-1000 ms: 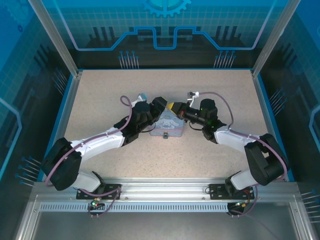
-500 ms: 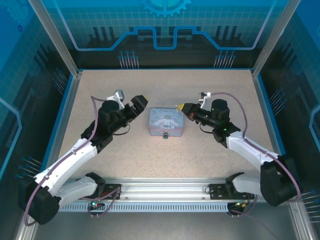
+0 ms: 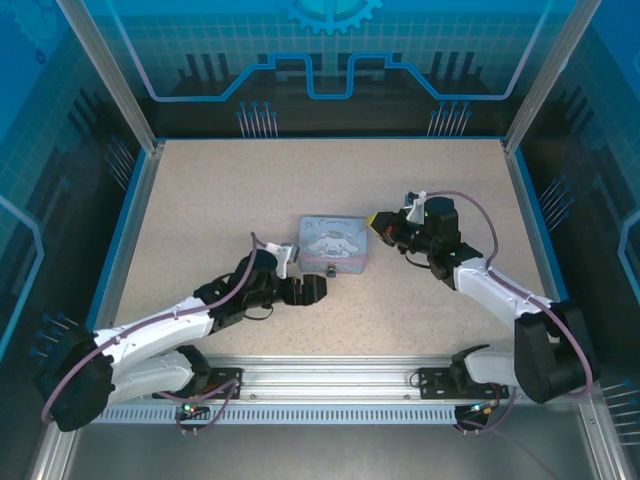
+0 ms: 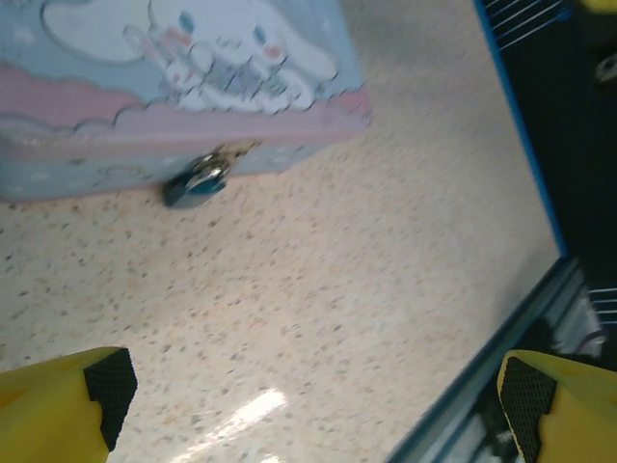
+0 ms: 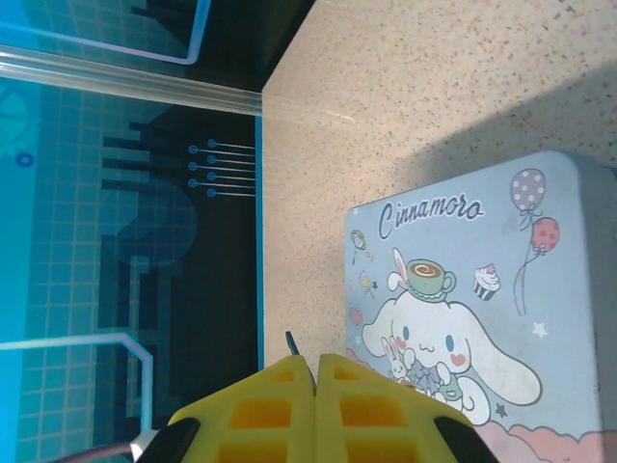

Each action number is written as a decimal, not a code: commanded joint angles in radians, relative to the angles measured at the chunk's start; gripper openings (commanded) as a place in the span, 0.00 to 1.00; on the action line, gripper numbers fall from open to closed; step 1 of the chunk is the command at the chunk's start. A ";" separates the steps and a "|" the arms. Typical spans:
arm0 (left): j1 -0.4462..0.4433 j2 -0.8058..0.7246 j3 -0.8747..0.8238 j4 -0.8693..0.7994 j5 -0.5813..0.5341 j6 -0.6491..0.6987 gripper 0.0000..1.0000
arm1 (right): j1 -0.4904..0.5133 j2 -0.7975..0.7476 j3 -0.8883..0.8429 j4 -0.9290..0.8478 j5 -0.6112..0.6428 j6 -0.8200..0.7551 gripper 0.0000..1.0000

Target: Unlock the padlock with the key

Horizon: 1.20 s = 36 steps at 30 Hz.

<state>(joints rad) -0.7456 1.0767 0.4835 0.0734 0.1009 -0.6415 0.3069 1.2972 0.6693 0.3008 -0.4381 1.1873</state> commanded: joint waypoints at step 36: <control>-0.100 0.618 0.031 0.679 -0.315 0.248 0.97 | 0.067 0.287 0.042 0.157 0.036 0.040 0.00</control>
<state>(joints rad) -0.8402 1.6714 0.4824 0.6949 -0.1772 -0.4332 0.3618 1.5677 0.6918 0.4465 -0.4183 1.2381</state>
